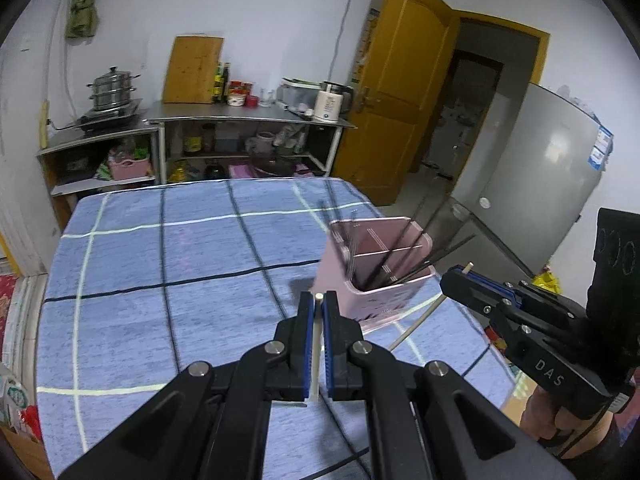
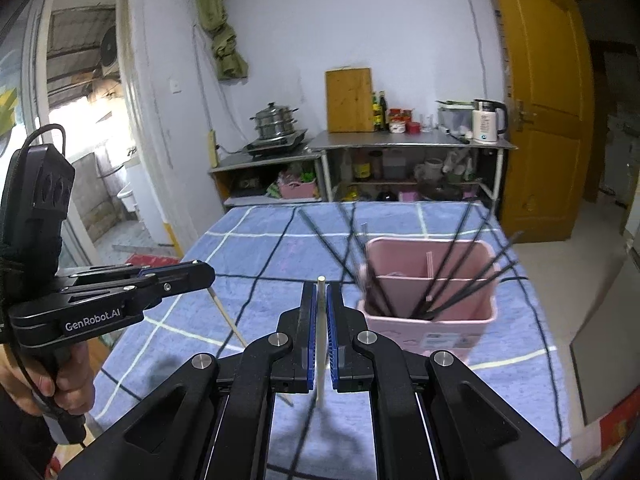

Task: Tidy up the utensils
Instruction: 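Lift both wooden chopsticks upright and carry them over the pink holder, then lower the wooden chopsticks into the holder and open both tools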

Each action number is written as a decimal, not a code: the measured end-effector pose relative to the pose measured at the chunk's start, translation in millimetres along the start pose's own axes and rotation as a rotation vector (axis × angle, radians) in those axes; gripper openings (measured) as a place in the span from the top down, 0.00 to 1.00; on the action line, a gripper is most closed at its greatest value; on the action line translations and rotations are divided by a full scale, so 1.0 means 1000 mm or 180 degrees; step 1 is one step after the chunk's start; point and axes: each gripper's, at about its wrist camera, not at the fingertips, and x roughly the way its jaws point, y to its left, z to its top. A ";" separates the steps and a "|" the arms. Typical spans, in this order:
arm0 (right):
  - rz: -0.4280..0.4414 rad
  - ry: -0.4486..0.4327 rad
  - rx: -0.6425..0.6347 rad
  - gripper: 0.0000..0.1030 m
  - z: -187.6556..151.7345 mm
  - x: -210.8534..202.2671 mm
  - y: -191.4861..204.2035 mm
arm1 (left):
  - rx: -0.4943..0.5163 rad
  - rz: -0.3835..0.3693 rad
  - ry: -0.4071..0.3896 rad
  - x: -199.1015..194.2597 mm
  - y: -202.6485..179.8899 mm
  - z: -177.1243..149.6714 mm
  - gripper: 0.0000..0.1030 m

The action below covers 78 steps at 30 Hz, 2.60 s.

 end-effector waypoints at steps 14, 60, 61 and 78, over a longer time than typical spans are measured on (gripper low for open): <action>-0.0188 -0.0508 0.0152 0.95 0.055 -0.041 -0.042 | 0.0238 -0.0302 -0.0288 0.000 -0.057 0.068 0.95; -0.0354 -0.0019 0.0122 0.94 0.020 0.053 -0.067 | 0.0202 -0.0274 -0.0003 0.097 -0.035 0.050 0.92; -0.0356 -0.0037 0.0110 0.94 0.021 0.050 -0.066 | 0.0200 -0.0281 -0.0025 0.094 -0.035 0.051 0.89; -0.0477 -0.0392 0.0157 0.86 0.006 -0.016 -0.050 | 0.0224 -0.0247 -0.0441 0.033 -0.037 0.033 0.64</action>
